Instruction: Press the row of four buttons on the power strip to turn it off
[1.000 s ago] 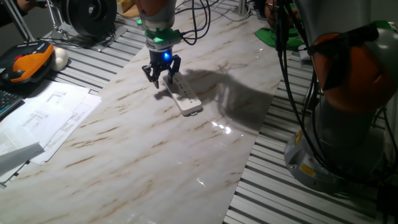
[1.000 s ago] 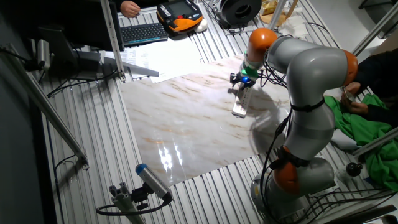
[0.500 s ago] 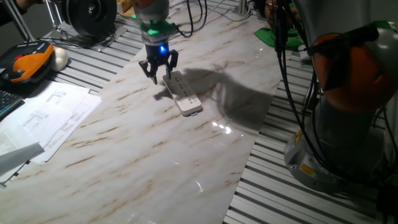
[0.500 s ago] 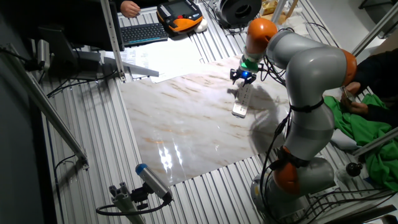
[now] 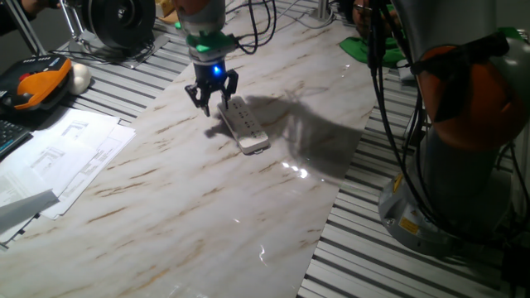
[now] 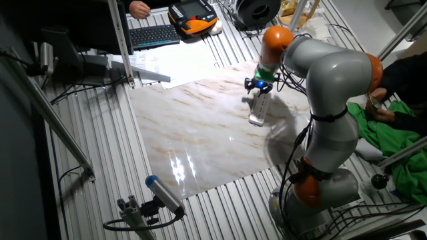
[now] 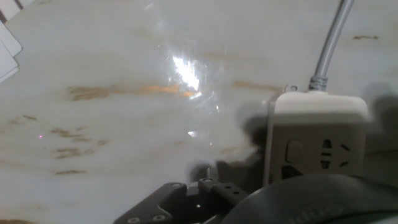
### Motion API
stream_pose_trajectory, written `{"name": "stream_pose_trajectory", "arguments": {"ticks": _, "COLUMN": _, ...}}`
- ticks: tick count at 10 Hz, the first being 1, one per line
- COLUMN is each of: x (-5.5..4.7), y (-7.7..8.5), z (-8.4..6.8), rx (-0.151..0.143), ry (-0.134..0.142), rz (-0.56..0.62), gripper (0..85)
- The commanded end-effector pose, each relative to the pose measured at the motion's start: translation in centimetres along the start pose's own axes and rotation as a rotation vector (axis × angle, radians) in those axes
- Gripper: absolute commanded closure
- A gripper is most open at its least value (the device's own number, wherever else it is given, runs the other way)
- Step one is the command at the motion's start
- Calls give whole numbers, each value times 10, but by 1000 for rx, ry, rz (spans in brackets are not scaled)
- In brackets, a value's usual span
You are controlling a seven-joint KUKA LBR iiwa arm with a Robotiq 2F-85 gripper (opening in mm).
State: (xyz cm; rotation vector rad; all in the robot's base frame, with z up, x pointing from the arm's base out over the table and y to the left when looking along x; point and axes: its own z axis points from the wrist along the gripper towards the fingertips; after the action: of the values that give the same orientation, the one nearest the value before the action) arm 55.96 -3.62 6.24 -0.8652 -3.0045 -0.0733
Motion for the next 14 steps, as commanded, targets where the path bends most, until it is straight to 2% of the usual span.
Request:
{"name": "stream_pose_trajectory", "arguments": {"ticks": 1, "x": 3, "y": 0, "z": 3, "rx": 3, "ry": -10, "rz": 1, "gripper": 340}}
{"name": "stream_pose_trajectory", "arguments": {"ticks": 6, "x": 12, "y": -6, "z": 9, "rx": -1, "ry": -2, "rz": -2, "gripper": 340}}
{"name": "stream_pose_trajectory", "arguments": {"ticks": 8, "x": 17, "y": -7, "z": 14, "rx": -2, "ry": -11, "rz": 0, "gripper": 340}}
{"name": "stream_pose_trajectory", "arguments": {"ticks": 14, "x": 19, "y": -10, "z": 24, "rx": -17, "ry": -12, "rz": 0, "gripper": 340}}
